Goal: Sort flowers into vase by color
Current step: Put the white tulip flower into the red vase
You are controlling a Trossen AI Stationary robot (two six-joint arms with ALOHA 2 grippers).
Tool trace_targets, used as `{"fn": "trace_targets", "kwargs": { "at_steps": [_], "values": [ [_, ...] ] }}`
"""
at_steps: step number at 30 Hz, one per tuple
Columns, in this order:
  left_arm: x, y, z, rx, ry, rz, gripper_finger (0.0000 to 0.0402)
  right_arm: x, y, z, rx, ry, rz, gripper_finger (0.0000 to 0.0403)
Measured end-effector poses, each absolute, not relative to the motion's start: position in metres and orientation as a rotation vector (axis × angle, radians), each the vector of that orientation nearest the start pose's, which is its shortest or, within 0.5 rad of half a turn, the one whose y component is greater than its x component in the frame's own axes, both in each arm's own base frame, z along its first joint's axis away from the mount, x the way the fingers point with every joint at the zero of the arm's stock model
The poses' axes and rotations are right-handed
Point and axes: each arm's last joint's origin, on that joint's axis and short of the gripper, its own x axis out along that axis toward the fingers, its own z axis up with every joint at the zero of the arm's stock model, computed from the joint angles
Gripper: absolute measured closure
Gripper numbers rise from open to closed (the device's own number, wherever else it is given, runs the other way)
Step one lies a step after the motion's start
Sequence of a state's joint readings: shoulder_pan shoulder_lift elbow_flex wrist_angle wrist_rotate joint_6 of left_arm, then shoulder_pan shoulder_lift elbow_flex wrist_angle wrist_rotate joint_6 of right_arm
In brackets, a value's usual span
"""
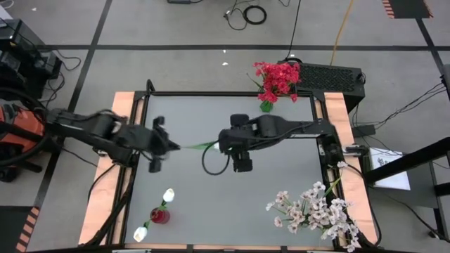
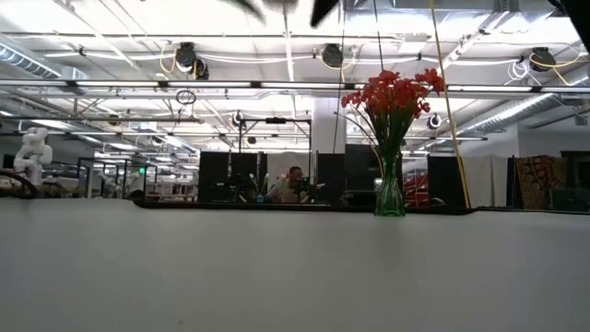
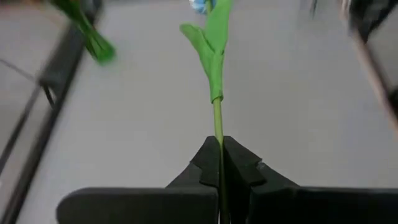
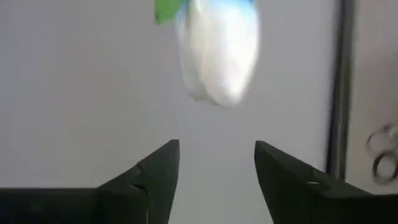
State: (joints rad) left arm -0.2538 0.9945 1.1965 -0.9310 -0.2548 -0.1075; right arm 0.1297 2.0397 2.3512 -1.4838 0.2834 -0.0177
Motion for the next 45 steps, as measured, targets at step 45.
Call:
{"fn": "trace_targets", "kwargs": {
  "at_steps": [45],
  "values": [
    [0.190, -0.051, 0.461, 0.270, -0.411, -0.117, 0.0389, 0.488, 0.032, 0.414, -0.288, -0.077, 0.196, 0.0249]
  ]
}}
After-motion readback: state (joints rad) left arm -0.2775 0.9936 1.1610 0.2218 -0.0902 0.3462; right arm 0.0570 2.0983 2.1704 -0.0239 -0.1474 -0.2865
